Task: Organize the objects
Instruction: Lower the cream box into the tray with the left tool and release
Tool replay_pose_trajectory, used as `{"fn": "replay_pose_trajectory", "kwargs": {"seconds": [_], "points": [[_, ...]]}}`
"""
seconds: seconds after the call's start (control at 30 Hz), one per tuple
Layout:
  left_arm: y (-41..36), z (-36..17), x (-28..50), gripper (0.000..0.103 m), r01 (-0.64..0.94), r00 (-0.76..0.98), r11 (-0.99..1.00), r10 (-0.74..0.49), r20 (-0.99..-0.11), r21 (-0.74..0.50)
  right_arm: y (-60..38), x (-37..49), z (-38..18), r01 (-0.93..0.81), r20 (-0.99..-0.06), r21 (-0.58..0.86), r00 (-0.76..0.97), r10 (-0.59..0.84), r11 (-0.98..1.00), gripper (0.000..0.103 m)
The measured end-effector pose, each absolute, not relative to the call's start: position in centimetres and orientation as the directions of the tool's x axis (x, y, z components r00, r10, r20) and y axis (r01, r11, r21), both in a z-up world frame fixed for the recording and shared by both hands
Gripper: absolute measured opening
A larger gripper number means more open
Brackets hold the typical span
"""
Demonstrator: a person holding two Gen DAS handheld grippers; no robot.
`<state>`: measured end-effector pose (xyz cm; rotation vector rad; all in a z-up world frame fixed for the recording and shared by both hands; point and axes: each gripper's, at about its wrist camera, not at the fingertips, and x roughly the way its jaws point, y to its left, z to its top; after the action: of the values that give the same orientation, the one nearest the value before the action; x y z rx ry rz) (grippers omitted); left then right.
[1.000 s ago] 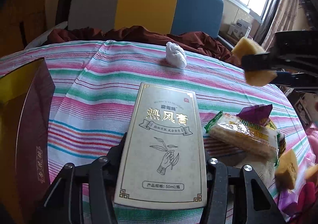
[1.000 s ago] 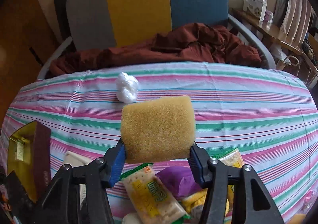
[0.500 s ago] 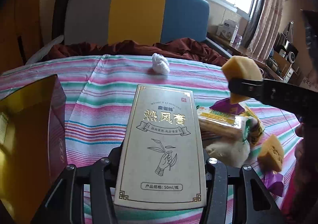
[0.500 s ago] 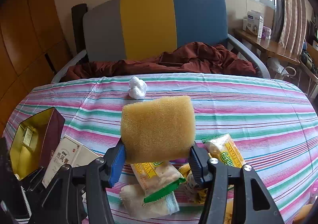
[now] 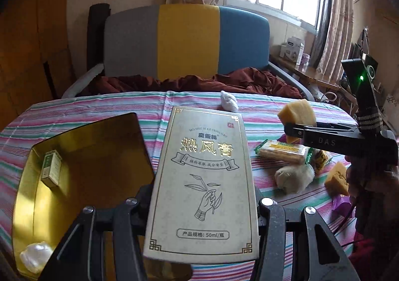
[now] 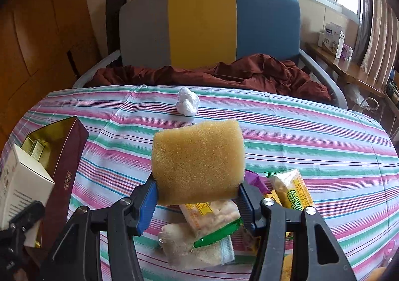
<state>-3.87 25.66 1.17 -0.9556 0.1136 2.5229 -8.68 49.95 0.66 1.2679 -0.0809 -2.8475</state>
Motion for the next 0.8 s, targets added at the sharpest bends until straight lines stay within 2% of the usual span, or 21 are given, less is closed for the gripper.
{"fn": "replay_pose_trajectory", "kwargs": {"seconds": [0.33, 0.5, 0.8], "points": [[15.0, 1.6, -5.2, 0.053, -0.270, -0.714, -0.961, 0.246, -0.656, -0.066, 49.7, -8.5, 0.7, -0.011, -0.739, 0.032, -0.674, -0.016, -0.999, 0.057], [7.9, -0.2, -7.2, 0.053, -0.178, -0.630, -0.966, 0.258, -0.732, -0.187, 49.0, -8.6, 0.5, 0.000, -0.743, 0.013, -0.670, -0.010, -1.000, 0.057], [3.7, -3.6, -9.7, 0.053, -0.063, -0.555, -0.979, 0.195, -0.809, -0.193, 48.6, -8.6, 0.4, 0.009, -0.745, 0.006, -0.667, -0.010, -1.000, 0.057]]}}
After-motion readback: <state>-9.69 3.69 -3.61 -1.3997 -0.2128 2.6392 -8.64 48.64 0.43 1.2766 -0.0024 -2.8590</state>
